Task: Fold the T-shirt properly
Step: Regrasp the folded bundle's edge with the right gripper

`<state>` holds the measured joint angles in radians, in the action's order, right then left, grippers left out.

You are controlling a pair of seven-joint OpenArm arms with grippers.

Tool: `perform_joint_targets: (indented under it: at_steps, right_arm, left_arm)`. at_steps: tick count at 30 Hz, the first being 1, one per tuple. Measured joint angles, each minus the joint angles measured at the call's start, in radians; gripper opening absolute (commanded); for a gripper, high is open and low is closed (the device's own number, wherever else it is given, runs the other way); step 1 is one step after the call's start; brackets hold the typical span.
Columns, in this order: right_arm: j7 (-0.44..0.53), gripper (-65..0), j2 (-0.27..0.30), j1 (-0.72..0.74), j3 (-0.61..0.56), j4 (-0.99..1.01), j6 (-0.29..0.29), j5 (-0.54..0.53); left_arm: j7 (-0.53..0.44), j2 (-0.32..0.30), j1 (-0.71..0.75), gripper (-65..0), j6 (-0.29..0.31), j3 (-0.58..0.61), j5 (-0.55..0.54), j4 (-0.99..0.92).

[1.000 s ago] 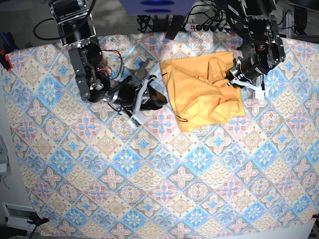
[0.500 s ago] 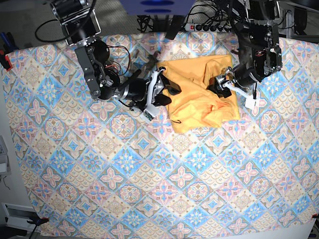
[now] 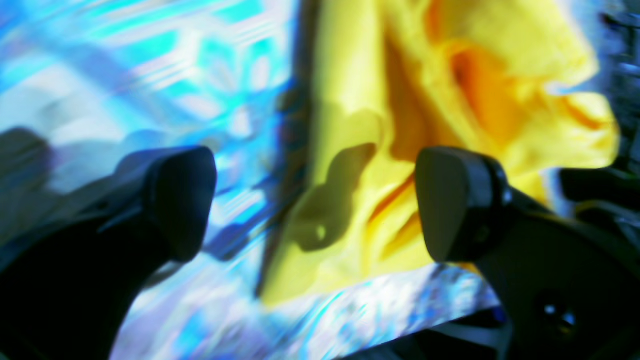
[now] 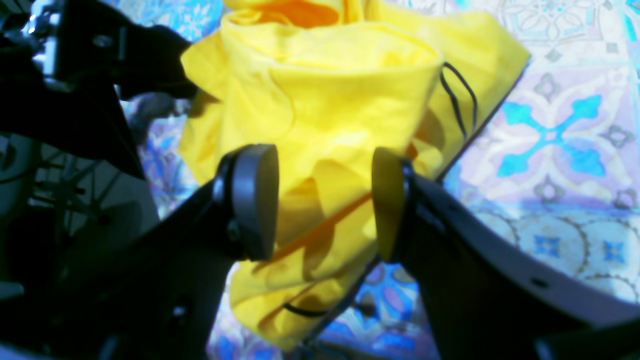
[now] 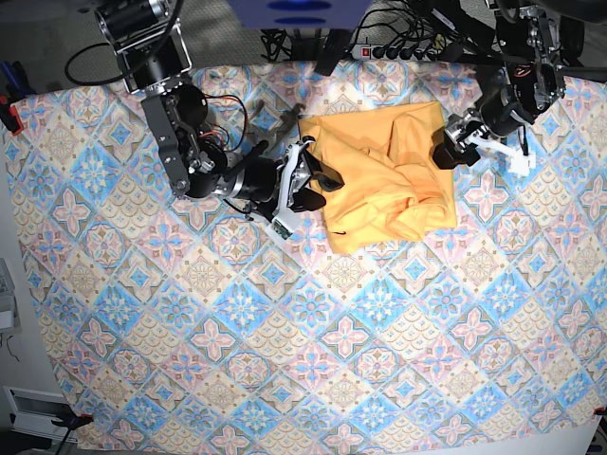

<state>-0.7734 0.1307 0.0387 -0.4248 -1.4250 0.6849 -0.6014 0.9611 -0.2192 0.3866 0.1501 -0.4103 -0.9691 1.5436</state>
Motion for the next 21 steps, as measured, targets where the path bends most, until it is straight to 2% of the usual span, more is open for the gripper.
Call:
perform_joint_targets:
  at_steps: [6,21]
  right_arm:
    - [0.008,-36.2,-0.045,0.047,-0.001,0.091,0.003,-0.003]
    - [0.014,-36.2,-0.042,0.064,0.099,0.132,0.001,-0.005]
  left_arm:
    - [0.013,0.004,0.046,-1.9,0.005,-0.058,-0.002,0.116]
    - [0.014,0.005,0.076,-2.0,0.004,-0.1,-0.03,0.126]
